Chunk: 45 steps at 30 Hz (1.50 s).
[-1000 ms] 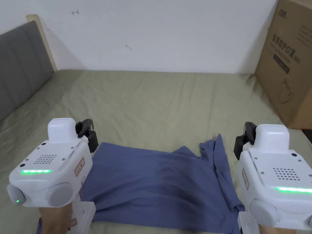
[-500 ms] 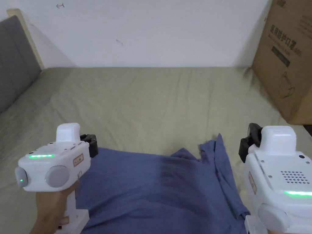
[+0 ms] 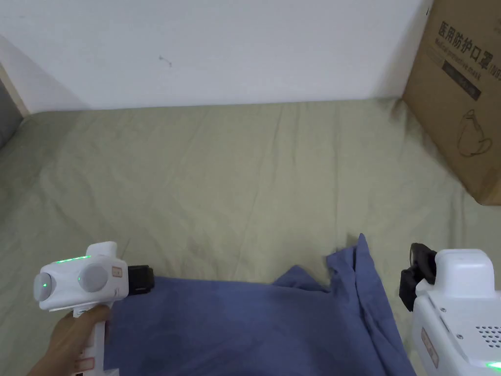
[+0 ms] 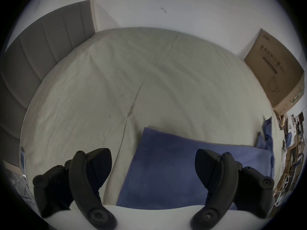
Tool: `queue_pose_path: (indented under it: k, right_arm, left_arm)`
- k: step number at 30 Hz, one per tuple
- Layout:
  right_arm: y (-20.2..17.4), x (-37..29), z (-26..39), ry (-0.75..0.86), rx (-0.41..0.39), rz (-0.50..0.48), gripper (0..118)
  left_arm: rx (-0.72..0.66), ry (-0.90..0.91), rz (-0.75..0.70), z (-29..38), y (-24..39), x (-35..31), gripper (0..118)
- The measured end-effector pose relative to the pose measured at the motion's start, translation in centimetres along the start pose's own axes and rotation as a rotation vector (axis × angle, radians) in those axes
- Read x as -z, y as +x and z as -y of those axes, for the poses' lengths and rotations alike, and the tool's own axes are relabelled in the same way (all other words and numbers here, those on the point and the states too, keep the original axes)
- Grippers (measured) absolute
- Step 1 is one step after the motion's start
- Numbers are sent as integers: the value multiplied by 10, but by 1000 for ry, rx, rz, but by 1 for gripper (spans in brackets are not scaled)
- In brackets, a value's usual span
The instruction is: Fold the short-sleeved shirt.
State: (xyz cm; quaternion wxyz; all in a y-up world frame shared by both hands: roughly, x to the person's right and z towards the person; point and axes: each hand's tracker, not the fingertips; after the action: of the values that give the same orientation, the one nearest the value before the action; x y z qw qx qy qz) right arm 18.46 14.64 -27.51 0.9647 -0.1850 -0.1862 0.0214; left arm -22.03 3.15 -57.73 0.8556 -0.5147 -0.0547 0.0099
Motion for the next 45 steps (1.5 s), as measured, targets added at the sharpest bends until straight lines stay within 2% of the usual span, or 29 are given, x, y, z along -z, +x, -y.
queue_pose_path:
  k: [1, 2, 5, 7, 8, 10, 12, 13, 16, 17, 18, 19, 20, 24, 25, 26, 27, 28, 29, 30, 31, 32, 33, 35, 36, 40, 43, 45]
  right_arm:
    - [1, 5, 3, -9, -1, 4, 0]
    - [3, 9, 6, -22, -3, 9, 0]
    - [10, 18, 15, -58, 3, 25, 0]
    - [17, 23, 20, -97, 11, 33, 0]
    - [20, 24, 23, -115, 16, 36, 0]
    - [28, 32, 30, -180, 53, 28, 0]
    - [32, 43, 37, -250, 76, 13, 3]
    - [33, 50, 40, -281, 79, 3, 16]
    - [34, 80, 54, -405, 70, -53, 35]
    - [33, 89, 59, -447, 68, -64, 66]
    - [31, 98, 66, -474, 65, -63, 89]
    - [29, 106, 73, -499, 60, -65, 103]
    - [27, 115, 81, -530, 55, -65, 112]
    - [17, 149, 103, -626, 56, -76, 110]
    - [16, 155, 107, -646, 63, -63, 104]
    - [16, 161, 110, -664, 78, -59, 87]
    - [16, 165, 113, -686, 97, -60, 65]
    - [14, 167, 114, -706, 120, -65, 51]
    - [13, 167, 115, -707, 113, -65, 49]
    - [12, 163, 112, -683, 94, -58, 40]
    - [11, 159, 109, -666, 72, -73, 15]
    - [9, 155, 106, -660, 48, -71, 2]
    - [9, 150, 102, -638, 24, -45, 2]
    - [12, 140, 93, -604, 34, -82, 2]
    - [14, 135, 87, -572, 27, -71, 2]
    - [27, 104, 52, -447, 59, -108, 1]
    - [35, 80, 17, -316, 13, -103, 1]
    - [39, 67, -14, -248, 17, -123, 1]
  left_arm:
    - [-3, -17, -5, -3, 0, 9, 104]
    - [-3, -30, -2, -6, 1, 16, 98]
    - [14, -22, -15, -5, 8, 31, 58]
    - [55, -48, -37, 0, 14, 36, 55]
    - [75, -35, -46, 1, 16, 33, 44]
    - [88, -26, -35, 0, 18, 24, 1]
    - [124, -1, -11, 4, 21, 12, 1]
    - [125, 3, -14, 5, 22, 7, 1]
    - [75, 90, 50, 14, 25, -32, 1]
    - [56, 120, 67, 16, 24, -44, 1]
    - [40, 138, 85, 18, 23, -55, 1]
    - [40, 143, 111, 18, 23, -67, 1]
    - [44, 152, 116, 20, 23, -76, 1]
    - [60, 177, 115, 20, 19, -98, 1]
    - [59, 181, 116, 20, 18, -102, 1]
    - [57, 184, 119, 22, 17, -104, 1]
    - [55, 187, 120, 19, 15, -103, 1]
    - [54, 189, 120, 20, 15, -105, 1]
    - [53, 187, 120, 21, 14, -105, 1]
    - [52, 185, 117, 21, 14, -105, 1]
    - [50, 185, 116, 21, 12, -103, 1]
    - [46, 185, 118, 22, 11, -104, 1]
    - [42, 185, 114, 25, 11, -105, 1]
    - [32, 193, 113, 28, 8, -109, 1]
    - [25, 198, 114, 30, 7, -113, 1]
    - [-4, 228, 126, 35, 0, -136, 1]
    - [-18, 286, 124, 32, -7, -165, 1]
    - [-38, 329, 142, 24, -11, -190, 1]
